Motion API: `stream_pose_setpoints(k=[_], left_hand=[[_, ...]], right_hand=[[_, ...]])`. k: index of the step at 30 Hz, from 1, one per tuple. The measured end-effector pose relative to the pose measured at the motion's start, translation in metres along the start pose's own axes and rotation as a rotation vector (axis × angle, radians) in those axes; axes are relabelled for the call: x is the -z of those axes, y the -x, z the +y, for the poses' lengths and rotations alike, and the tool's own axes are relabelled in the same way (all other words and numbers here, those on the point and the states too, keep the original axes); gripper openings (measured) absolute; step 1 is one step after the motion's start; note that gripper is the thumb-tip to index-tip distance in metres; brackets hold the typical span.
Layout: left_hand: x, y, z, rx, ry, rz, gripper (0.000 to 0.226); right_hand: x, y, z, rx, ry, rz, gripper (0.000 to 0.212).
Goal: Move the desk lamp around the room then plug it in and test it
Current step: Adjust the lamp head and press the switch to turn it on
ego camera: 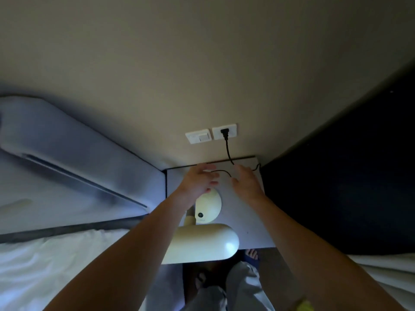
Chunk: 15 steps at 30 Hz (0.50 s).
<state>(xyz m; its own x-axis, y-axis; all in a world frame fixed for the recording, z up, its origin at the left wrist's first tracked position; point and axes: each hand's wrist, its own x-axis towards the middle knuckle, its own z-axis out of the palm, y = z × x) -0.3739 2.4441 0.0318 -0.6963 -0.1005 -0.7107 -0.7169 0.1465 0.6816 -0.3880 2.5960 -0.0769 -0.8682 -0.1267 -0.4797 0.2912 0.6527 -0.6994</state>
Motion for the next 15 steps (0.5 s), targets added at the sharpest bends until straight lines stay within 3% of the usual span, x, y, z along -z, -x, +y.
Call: stream_pose_setpoints(k=[9,11,15], left_hand=[[0.032,0.047,-0.055,-0.085,-0.028,0.088,0.026],[0.043,0.058,-0.072,-0.147,-0.116,0.159,0.02],[0.078,0.085,-0.116,-0.289,-0.555,0.28,0.023]], right_hand=[[-0.006,0.075,-0.021,0.242,-0.135,-0.175,0.023],[-0.012,0.109,-0.034,0.307,-0.047,-0.225,0.026],[-0.038,0.166,-0.05,0.447,0.383,-0.188,0.044]])
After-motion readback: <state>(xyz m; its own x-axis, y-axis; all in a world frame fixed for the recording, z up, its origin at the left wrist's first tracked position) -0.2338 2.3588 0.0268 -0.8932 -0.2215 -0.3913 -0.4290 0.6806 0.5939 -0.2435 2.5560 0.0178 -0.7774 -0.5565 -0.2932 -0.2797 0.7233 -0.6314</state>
